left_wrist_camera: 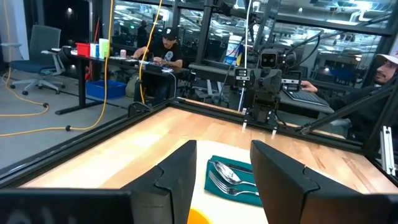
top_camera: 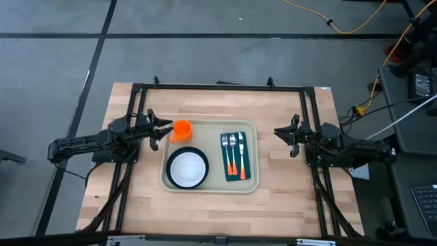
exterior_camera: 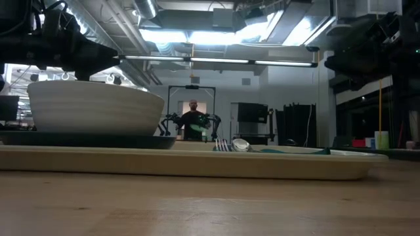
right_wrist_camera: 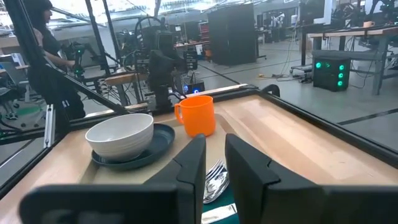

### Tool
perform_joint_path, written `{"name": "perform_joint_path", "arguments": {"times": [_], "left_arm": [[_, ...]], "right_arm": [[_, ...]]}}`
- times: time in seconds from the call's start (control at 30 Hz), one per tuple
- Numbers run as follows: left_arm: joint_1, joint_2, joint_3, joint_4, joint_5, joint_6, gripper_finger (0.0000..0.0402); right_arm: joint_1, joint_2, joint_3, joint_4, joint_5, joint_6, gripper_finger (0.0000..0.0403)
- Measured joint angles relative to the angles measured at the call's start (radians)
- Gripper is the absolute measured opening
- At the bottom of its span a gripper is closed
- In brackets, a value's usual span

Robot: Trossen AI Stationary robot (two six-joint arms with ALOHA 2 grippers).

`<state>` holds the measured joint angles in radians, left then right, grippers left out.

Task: Set up tray
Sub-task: Return to Home Position

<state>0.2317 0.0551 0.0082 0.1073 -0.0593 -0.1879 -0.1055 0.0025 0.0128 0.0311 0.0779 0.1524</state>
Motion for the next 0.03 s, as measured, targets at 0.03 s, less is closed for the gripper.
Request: {"name": "perform_joint_path", "arguments": {"times": [0.03], "left_arm": [[0.0,0.0,0.0,0.0,0.0,0.0,0.0146]], "right_arm": [[0.0,0.0,0.0,0.0,0.0,0.0,0.0067]]}}
